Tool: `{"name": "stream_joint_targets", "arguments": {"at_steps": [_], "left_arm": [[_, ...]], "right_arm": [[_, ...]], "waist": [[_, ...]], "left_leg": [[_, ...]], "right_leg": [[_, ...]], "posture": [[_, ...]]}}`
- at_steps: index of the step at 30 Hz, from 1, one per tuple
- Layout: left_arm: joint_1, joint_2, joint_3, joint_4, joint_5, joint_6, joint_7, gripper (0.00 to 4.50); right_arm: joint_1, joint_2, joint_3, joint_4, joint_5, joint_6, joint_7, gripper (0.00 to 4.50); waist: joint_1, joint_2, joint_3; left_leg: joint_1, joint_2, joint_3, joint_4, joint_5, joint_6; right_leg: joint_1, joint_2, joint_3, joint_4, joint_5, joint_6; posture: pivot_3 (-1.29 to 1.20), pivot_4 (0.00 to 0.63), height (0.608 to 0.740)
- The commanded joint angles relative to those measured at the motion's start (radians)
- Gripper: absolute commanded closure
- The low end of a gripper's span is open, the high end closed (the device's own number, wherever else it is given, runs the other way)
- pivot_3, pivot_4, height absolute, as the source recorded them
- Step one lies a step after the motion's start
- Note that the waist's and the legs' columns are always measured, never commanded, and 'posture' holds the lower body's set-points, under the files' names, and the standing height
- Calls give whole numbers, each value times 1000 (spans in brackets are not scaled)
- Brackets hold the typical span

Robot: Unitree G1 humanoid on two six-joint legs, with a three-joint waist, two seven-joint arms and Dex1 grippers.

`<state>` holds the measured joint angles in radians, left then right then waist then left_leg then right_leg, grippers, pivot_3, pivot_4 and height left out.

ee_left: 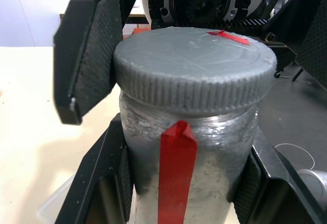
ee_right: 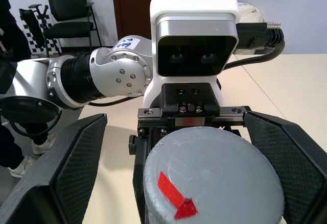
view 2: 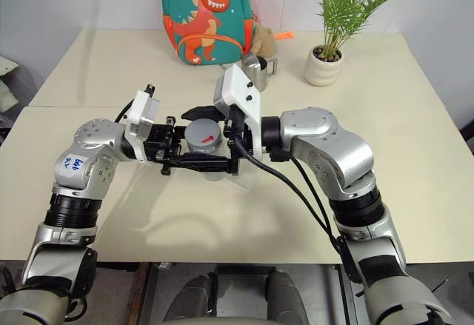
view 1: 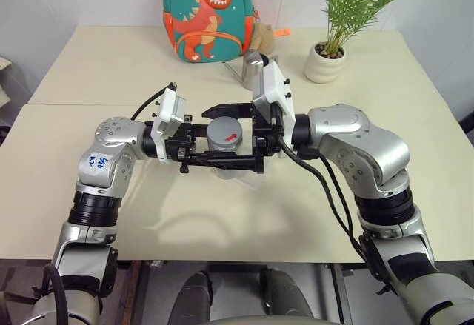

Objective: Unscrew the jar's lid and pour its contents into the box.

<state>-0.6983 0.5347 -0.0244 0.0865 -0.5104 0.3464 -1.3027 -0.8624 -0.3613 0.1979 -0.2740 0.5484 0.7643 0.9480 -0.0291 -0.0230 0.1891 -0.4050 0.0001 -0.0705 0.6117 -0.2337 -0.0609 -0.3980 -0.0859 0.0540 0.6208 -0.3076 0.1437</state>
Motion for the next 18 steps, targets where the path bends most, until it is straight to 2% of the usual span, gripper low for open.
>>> {"name": "stream_joint_targets", "arguments": {"at_steps": [1,18], "left_arm": [[-40,15,27,-7,-8,-9,7,2517],[-38,10,28,5,-11,-73,-40,2517]], "right_arm": [[-36,19,16,-30,11,-22,6,41],[-85,57,8,60,-44,-32,-84,41]], "waist": [[0,0,0],[0,0,0]], "left_leg": [[0,0,0,0,0,0],[0,0,0,0,0,0]], "right_leg": [[0,0,0,0,0,0],[0,1,0,0,0,0]], "posture": [[0,150,740],[0,150,740]]}}
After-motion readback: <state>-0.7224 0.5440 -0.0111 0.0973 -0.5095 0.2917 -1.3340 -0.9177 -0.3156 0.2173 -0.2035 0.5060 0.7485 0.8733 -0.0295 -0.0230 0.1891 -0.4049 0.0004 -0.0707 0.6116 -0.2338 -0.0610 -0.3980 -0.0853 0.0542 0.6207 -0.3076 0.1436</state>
